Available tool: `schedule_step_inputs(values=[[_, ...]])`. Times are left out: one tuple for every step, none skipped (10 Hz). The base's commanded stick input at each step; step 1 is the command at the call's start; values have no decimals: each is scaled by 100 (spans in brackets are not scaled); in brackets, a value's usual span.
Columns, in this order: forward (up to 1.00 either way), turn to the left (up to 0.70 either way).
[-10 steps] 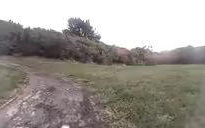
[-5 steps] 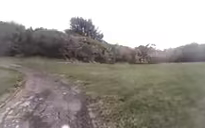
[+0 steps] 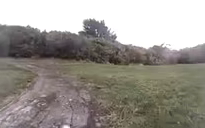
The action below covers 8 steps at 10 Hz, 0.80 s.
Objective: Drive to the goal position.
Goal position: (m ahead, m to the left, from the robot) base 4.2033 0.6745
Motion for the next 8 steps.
schedule_step_inputs(values=[[70, 35], [70, 35], [70, 35], [70, 35], [70, 35], [70, 35], [70, 35], [70, 19]])
